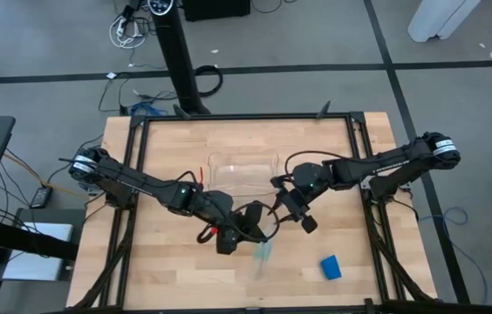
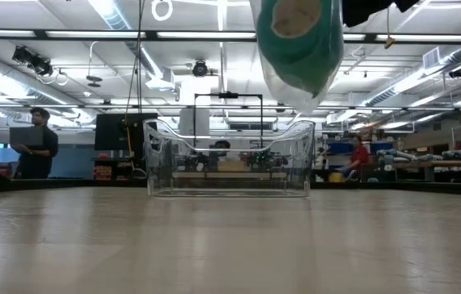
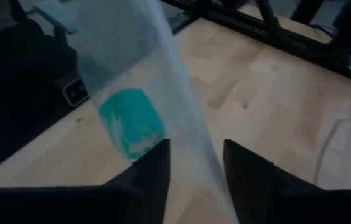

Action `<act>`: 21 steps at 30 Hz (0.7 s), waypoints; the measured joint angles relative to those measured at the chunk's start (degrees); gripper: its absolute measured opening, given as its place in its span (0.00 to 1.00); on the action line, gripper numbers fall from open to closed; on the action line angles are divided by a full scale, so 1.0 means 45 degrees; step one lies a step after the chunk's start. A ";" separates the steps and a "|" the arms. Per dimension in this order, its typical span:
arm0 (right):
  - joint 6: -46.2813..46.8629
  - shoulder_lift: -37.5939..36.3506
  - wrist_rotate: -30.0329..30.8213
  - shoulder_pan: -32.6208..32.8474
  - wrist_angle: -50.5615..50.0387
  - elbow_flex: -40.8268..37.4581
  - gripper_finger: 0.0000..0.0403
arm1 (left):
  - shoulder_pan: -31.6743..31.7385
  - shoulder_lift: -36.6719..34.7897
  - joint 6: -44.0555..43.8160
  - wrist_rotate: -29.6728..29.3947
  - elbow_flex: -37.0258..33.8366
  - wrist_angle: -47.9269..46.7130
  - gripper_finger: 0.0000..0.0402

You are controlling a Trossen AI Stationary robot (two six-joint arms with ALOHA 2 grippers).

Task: Roll bandage
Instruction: Open the transparent zip bag

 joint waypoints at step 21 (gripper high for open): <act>-0.0082 0.0066 0.1333 0.0034 -0.0851 0.0005 0.00 | 0.0084 -0.0019 -0.6962 -0.3326 -0.0005 -0.0357 0.36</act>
